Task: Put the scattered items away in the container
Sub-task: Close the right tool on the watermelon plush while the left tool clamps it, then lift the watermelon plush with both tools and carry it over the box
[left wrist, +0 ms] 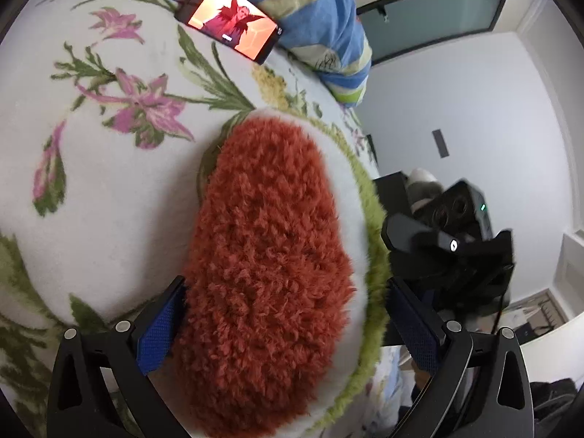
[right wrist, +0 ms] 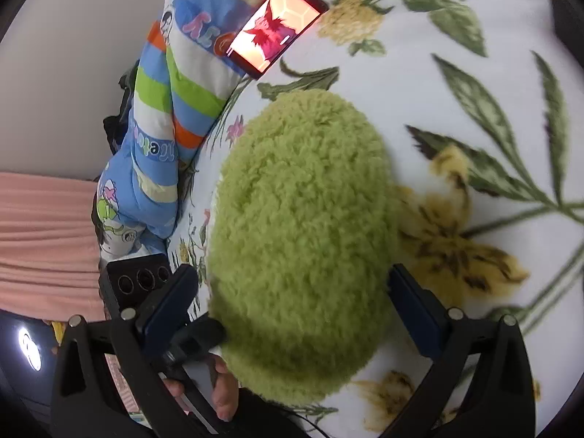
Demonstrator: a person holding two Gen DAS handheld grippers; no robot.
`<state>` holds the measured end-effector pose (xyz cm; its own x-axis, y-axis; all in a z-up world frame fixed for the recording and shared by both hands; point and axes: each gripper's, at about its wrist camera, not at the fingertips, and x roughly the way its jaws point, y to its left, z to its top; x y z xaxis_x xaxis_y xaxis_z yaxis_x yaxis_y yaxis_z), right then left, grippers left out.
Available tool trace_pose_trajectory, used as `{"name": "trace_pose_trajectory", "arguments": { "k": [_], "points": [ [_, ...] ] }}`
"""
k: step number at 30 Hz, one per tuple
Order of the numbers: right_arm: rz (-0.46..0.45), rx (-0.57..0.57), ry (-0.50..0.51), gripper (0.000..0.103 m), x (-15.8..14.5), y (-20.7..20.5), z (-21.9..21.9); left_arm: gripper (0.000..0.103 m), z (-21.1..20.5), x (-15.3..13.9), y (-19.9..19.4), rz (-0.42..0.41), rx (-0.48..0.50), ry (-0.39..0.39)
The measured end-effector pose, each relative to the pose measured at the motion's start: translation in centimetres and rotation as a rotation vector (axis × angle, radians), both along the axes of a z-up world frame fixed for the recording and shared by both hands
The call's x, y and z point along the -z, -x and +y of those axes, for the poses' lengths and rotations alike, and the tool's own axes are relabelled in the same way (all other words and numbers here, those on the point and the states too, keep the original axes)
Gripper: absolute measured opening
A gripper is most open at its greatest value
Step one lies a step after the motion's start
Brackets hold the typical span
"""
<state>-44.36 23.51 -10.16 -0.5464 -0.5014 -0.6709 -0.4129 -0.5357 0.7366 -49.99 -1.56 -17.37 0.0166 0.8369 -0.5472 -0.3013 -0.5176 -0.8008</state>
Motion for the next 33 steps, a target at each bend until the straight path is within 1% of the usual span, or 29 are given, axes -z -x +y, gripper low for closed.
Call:
{"name": "trace_pose_trajectory", "arguments": {
  "k": [3, 6, 8, 10, 13, 15, 16, 20, 22, 24, 27, 30, 33],
  "points": [
    [-0.025, -0.02, -0.009, 0.103, 0.9, 1.1, -0.2, 0.102, -0.1, 0.3, 0.1, -0.008, -0.002, -0.007],
    [-0.038, -0.043, 0.019, 0.103, 1.9, 2.2, -0.3, 0.102, -0.2, 0.6, 0.3, -0.014, -0.009, -0.006],
    [-0.047, -0.052, 0.045, 0.103, 2.7, 2.7, -0.4, 0.102, -0.1, 0.7, 0.3, -0.001, -0.014, -0.005],
    [-0.055, -0.066, 0.089, 0.103, 3.6, 3.2, -0.4, 0.102, 0.2, 1.4, 0.5, -0.001, -0.007, -0.032],
    [-0.073, -0.076, 0.182, 0.103, 5.4, 3.7, -0.1, 0.103, 0.9, 3.2, 1.0, -0.053, 0.014, -0.104],
    [-0.077, -0.089, 0.225, 0.103, 6.2, 3.9, 0.2, 0.103, 1.0, 3.1, 1.0, -0.031, 0.018, -0.12],
    [-0.074, -0.094, 0.231, 0.103, 6.2, 3.9, 0.2, 0.103, 1.2, 3.0, 0.8, -0.02, 0.022, -0.124],
    [-0.079, -0.118, 0.216, 0.103, 6.2, 4.2, -0.1, 0.103, 2.1, 2.7, 0.4, 0.018, 0.03, -0.124],
    [-0.081, -0.129, 0.217, 0.103, 6.3, 4.5, -0.2, 0.103, 2.3, 2.5, 0.4, 0.022, 0.014, -0.151],
    [-0.07, -0.113, 0.234, 0.103, 6.3, 4.4, 0.0, 0.103, 2.1, 2.6, 0.3, 0.023, -0.014, -0.171],
    [-0.058, -0.103, 0.243, 0.103, 6.2, 4.2, 0.1, 0.103, 2.6, 2.2, 0.0, 0.061, -0.02, -0.162],
    [-0.025, -0.088, 0.198, 0.103, 5.2, 3.6, 0.0, 0.102, 3.4, 1.8, 0.1, 0.075, -0.015, -0.171],
    [0.005, -0.08, 0.142, 0.102, 3.6, 2.7, 0.0, 0.102, 4.0, 0.7, -0.4, 0.1, 0.007, -0.188]
  ]
}}
